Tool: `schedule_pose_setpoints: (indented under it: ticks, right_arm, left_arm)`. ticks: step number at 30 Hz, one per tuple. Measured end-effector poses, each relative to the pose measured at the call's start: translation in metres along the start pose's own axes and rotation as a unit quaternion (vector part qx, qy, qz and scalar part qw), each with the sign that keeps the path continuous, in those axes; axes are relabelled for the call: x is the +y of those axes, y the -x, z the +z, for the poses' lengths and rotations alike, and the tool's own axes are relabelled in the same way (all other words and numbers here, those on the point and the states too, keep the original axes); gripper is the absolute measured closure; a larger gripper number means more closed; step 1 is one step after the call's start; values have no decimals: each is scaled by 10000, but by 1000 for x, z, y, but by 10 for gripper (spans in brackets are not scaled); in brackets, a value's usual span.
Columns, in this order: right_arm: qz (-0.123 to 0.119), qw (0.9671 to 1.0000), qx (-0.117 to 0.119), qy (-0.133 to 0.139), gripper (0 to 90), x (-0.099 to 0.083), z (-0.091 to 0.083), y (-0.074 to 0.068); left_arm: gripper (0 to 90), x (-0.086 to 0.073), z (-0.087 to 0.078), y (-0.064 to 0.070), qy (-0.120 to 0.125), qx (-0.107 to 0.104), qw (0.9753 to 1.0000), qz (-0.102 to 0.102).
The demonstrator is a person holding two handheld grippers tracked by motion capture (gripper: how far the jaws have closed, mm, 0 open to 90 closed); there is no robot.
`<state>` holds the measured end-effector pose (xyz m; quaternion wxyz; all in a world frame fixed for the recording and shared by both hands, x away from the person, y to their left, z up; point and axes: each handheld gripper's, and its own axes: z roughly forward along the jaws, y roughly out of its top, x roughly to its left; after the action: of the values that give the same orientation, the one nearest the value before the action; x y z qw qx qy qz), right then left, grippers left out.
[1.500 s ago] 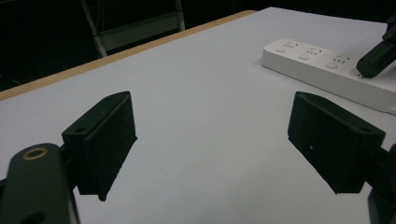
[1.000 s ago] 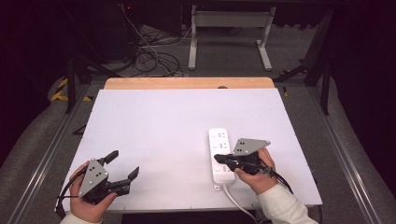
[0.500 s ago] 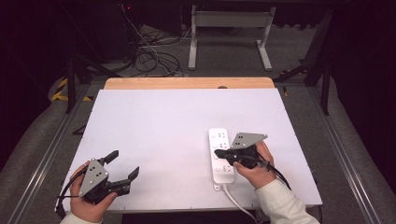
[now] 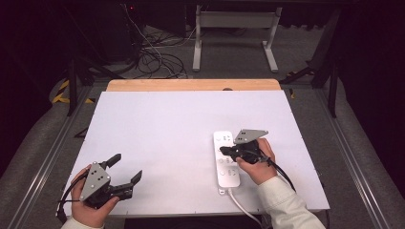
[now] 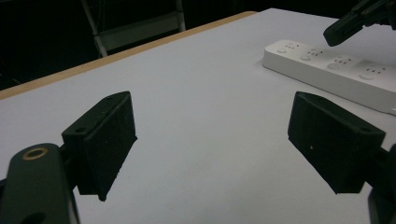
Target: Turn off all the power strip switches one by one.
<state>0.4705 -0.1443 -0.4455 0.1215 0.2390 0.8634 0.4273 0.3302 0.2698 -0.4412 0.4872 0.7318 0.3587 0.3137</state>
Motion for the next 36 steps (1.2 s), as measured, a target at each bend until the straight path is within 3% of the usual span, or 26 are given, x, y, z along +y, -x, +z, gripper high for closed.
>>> schedule_pose_setpoints:
  ticks: [11, 17, 30, 36]
  right_arm:
    - [-81, 9997, 185, -168, 900, -2, 3, -4]
    - [-59, 9983, 395, -435, 900, -4, 9, -5]
    - [-109, 9974, 282, -650, 900, -6, 13, -7]
    - [-120, 9975, 295, -630, 900, -7, 13, -7]
  left_arm:
    - [156, 0, 0, 0, -2, 10, 10000, -11]
    - [156, 0, 0, 0, -18, 9, 10000, 14]
    - [156, 0, 0, 0, 2, 5, 10000, -7]
    - [155, 0, 0, 1, 2, 14, 10000, -17]
